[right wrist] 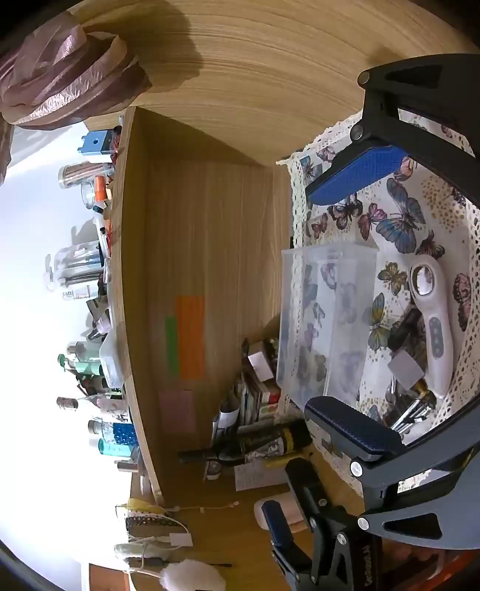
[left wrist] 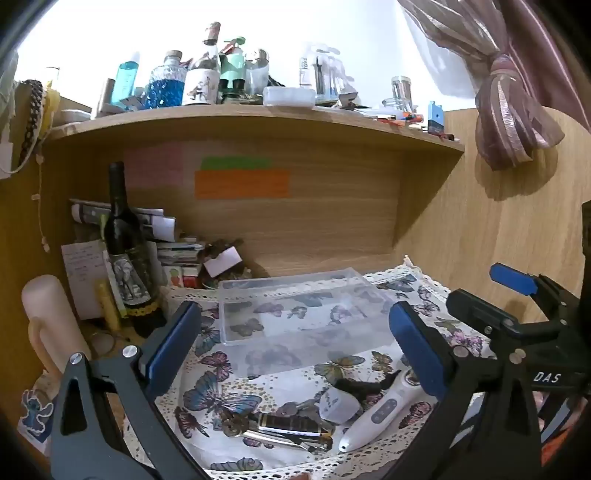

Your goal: Organize rigid objects

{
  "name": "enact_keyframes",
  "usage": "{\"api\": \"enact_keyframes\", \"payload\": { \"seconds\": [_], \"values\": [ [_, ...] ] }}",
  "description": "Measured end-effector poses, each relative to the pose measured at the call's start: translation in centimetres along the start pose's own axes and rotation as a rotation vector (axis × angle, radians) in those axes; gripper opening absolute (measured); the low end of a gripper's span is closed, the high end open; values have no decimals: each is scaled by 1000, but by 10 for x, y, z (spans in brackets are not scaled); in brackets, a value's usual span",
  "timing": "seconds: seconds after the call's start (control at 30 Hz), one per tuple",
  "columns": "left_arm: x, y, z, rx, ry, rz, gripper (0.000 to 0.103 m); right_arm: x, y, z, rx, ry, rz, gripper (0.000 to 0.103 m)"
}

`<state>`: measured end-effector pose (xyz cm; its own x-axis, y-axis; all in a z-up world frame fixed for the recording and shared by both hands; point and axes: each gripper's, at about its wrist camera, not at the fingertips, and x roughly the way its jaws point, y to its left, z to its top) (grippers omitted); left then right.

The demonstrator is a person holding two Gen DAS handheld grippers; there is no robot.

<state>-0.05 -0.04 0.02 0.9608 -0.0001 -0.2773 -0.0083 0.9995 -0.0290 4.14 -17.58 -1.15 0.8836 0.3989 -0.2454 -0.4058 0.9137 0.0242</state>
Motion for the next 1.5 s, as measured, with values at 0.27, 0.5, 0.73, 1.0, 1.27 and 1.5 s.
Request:
{"api": "enact_keyframes", "payload": {
  "seconds": [0.27,0.5,0.73,1.0,1.27,1.5],
  "values": [
    [2,-5,3,9,12,-11,103,1,-2,-1,-5,2,7,103],
    [-7,-4,3,-4,-17,-9,103,1,1,0,-16,0,-4,103],
    [-7,-1,4,-11,-19,-19,103,0,3,0,-15,-3,1,103],
    [-7,0,4,-12,-21,-17,103,-1,4,0,-13,-8,0,103],
    [-8,-3,5,-11,-25,-21,103,-2,3,2,1,-3,5,103],
    [-8,-2,5,-13,-25,-22,103,-1,3,3,2,-3,7,103]
  ]
}}
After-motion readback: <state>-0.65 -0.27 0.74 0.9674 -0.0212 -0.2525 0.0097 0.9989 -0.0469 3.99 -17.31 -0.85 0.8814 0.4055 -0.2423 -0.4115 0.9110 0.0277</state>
